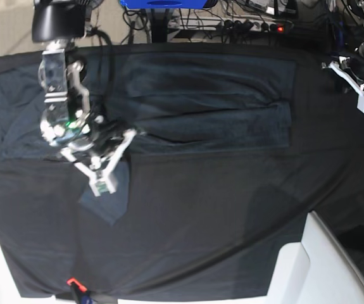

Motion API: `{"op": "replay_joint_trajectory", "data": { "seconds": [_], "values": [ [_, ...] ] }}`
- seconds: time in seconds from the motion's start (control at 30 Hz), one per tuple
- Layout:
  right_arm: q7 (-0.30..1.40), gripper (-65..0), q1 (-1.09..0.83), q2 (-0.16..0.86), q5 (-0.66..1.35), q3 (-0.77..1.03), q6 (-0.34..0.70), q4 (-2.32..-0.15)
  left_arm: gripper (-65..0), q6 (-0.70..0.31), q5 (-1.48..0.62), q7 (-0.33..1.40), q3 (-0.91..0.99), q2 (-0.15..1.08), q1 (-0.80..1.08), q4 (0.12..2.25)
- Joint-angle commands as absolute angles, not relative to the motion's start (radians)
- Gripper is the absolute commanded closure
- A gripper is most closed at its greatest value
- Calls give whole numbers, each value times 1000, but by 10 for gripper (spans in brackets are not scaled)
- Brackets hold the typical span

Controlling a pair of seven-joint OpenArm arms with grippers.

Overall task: Fold the T-shirt properly
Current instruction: 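Grasp the trailing grey sleeve with the right gripper and lift it, then lay the held sleeve onto the folded band with the right gripper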

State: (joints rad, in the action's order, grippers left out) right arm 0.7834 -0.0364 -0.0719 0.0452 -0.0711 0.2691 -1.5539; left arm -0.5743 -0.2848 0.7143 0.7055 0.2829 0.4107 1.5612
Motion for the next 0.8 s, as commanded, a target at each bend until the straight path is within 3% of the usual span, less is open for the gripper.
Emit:
{"op": "replay_joint_trajectory", "data": {
  "seconds": [0.0,0.5,0.77],
  "values": [
    [768,0,-42,-77,54,-104,268,-1583,0,-573,-292,699,713,300,410,1575],
    [763,0,-131,-77,54,-549,7,-1639,0,-573,-292,699,713,300,414,1575],
    [765,0,-173,-76,54,-595,-4,-1638,0,-573,-292,699,713,300,414,1575]
  ]
}}
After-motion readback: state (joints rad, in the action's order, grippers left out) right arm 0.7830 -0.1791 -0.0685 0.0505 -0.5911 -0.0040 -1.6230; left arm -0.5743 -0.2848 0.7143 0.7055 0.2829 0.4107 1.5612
